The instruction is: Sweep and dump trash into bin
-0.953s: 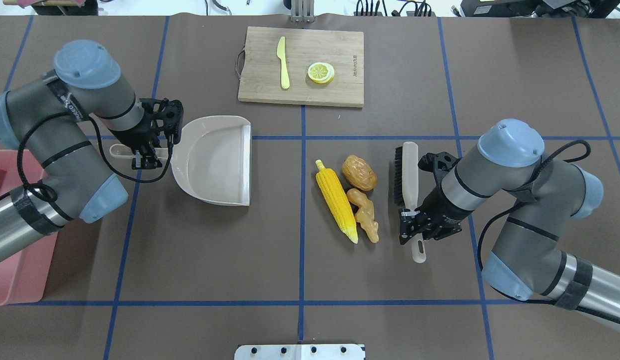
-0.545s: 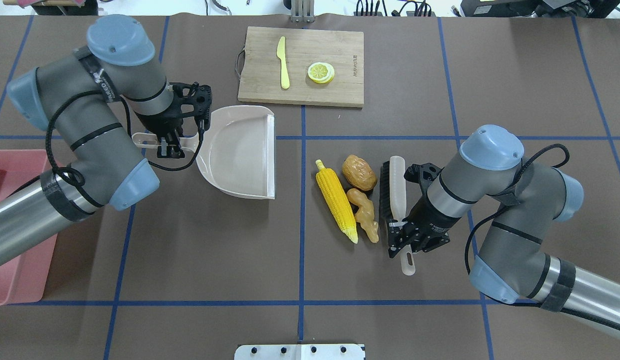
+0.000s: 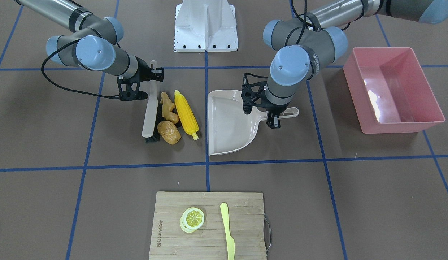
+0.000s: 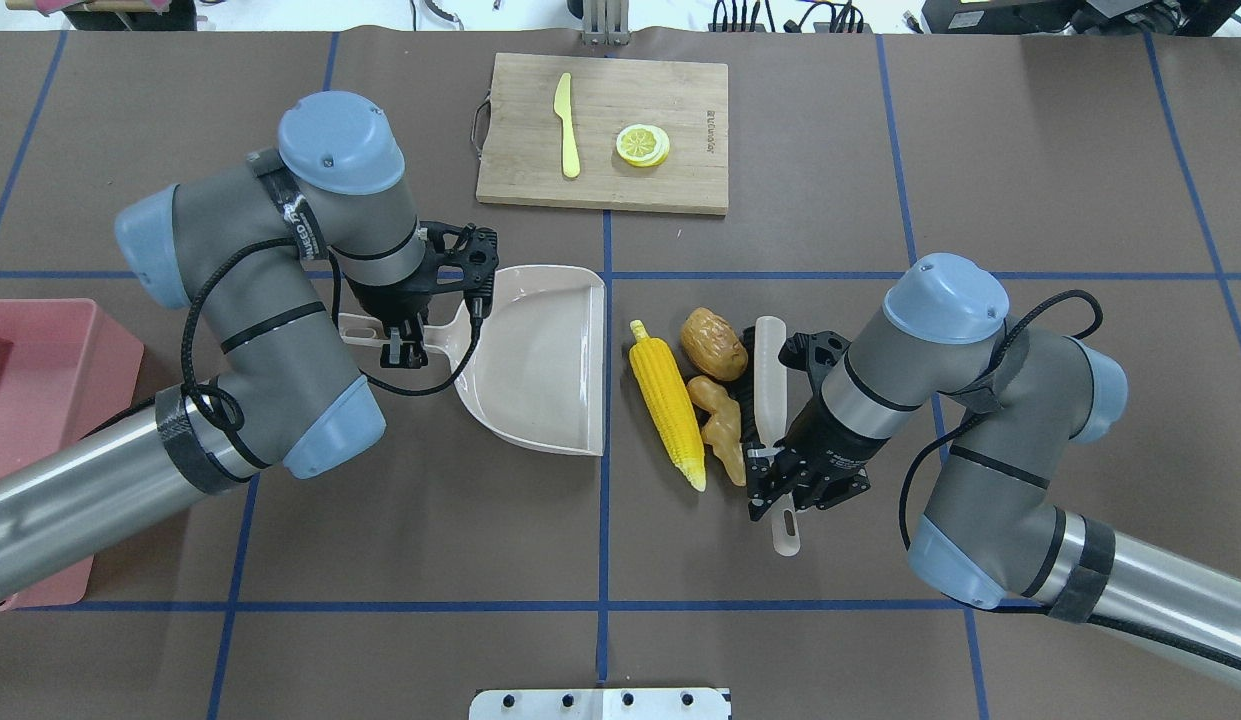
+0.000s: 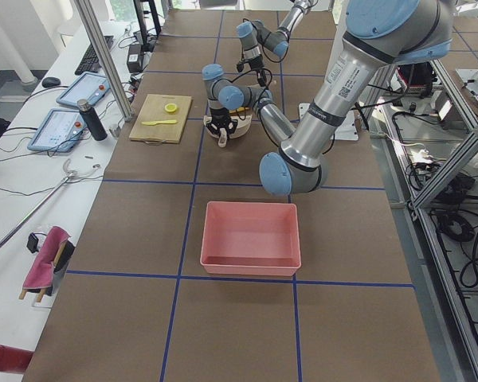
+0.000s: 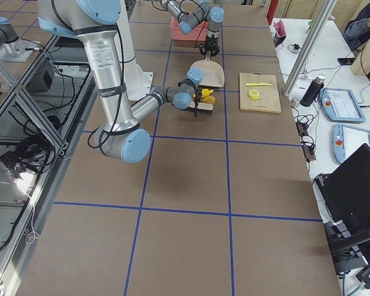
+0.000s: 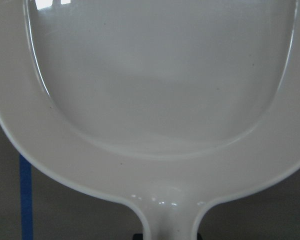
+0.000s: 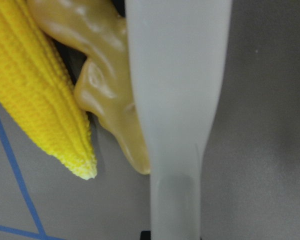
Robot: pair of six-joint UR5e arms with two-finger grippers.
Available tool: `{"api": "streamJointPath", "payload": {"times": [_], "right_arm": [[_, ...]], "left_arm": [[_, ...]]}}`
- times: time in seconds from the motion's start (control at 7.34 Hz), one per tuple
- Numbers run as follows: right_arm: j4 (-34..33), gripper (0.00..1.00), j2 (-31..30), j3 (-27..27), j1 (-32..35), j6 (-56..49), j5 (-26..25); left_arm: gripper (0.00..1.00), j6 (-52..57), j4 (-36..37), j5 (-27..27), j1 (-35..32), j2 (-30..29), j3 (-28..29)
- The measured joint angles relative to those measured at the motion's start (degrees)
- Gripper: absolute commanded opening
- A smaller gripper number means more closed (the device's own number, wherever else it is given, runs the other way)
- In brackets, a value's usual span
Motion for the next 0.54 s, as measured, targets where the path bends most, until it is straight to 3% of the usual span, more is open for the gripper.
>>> {"api": "streamJointPath", "payload": {"times": [0.54], "right_arm": [[0.09,0.0,1.88,-0.87,-0.17,0.4,-0.07]], "left_arm": [[0.0,-0.81,-0.1,1.03,1.77,-0.63,-0.03]]}}
